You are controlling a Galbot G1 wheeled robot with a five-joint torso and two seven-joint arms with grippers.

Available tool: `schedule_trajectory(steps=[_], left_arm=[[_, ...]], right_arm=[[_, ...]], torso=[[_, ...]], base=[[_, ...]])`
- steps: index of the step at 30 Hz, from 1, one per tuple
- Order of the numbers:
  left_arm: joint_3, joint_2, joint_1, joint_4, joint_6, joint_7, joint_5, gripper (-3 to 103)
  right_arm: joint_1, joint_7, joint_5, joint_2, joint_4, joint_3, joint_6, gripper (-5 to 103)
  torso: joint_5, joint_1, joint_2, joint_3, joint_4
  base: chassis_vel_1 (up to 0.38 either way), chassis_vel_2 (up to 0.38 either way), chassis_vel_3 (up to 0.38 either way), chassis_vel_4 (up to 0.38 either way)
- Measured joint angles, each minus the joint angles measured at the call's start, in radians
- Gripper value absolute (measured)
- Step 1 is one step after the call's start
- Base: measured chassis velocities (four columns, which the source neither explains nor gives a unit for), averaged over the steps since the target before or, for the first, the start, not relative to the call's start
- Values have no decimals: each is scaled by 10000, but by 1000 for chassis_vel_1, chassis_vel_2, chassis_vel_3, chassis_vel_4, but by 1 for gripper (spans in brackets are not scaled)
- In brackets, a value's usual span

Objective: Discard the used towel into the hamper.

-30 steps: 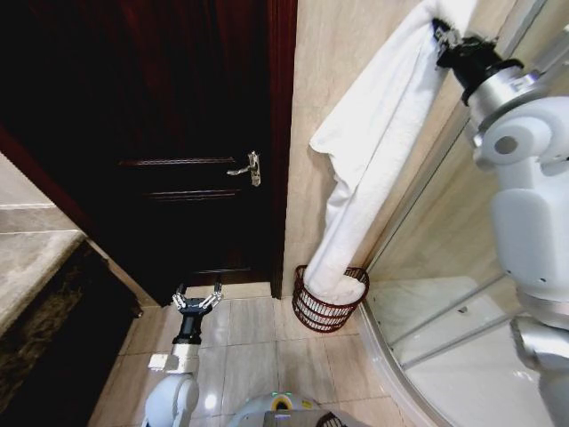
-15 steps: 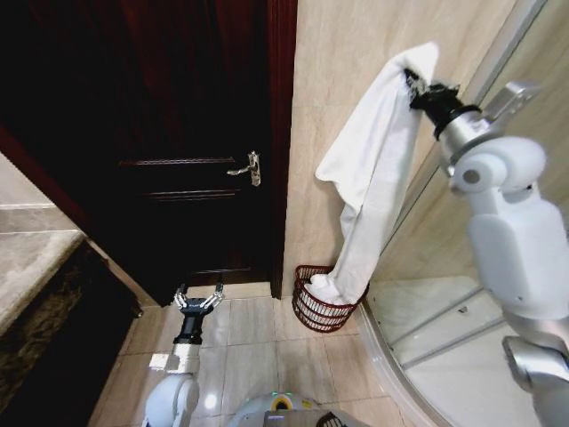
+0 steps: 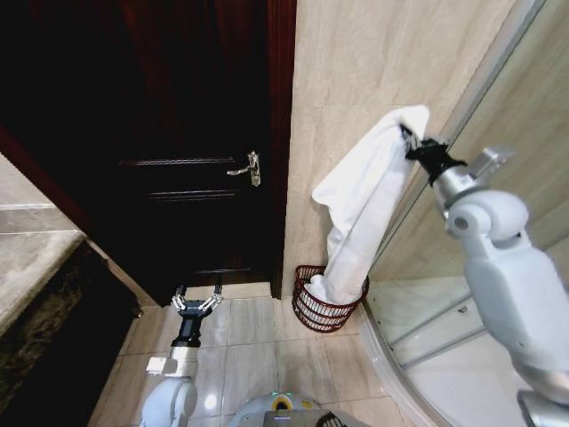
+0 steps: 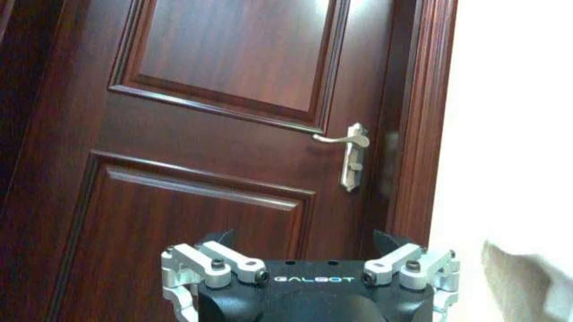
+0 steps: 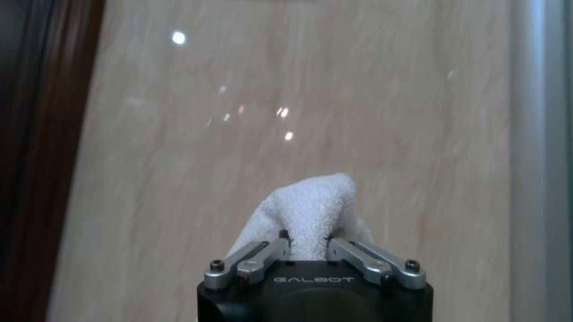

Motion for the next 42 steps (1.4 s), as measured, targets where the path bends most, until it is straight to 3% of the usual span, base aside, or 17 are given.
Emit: schedule_trajectory(steps=[5,11,14,16,20,23,28,33,42], left_arm=[[29,-69,36,-20,-67,47,47,100],[-21,-110,130,-111,-141,50,50,100],[-37,-181,237,-184,-205,51,100,100],[-36,-191,248,-193,-210,51,111,100],[-37,-249,347,-279,-227,48,174,100],[-39,-282,406,-303,-272,46,196,100],[-12,-357,451,-303,-356,48,280,100],[58,-416,479,-306,-433,63,381,100],[-45,-421,610,-406,-588,64,372,100]], right_arm=[[-1322,-227,-501,586,302,-299,162,7],[-1633,-216,-1314,1275,-308,-985,661,7],[-1016,138,-1575,1665,-1093,-1476,1043,7],[-892,215,-1549,1690,-1165,-1535,1089,7],[672,1108,-1300,1771,-1959,-1929,1665,7],[801,1355,-1380,1651,-2025,-1791,1805,7],[-341,1118,-1660,1603,-1492,-1398,1724,7],[-1826,458,-2153,2079,-1366,-1364,1569,7],[-1876,89,-2299,2737,-2672,-2040,1520,7]], torso=[[-1,0,0,0,-2],[1,-1,0,0,2],[2,0,-2,1,0],[2,0,-2,1,-1],[-5,0,-2,1,7],[2,1,-2,1,4],[-1,0,-1,0,-8],[0,-1,-1,0,-6],[2,0,-2,0,2]], base=[[0,0,0,0],[0,0,0,0],[0,0,0,0],[0,0,0,0],[0,0,0,0],[0,0,0,0],[0,0,0,0],[0,0,0,0],[0,0,0,0]])
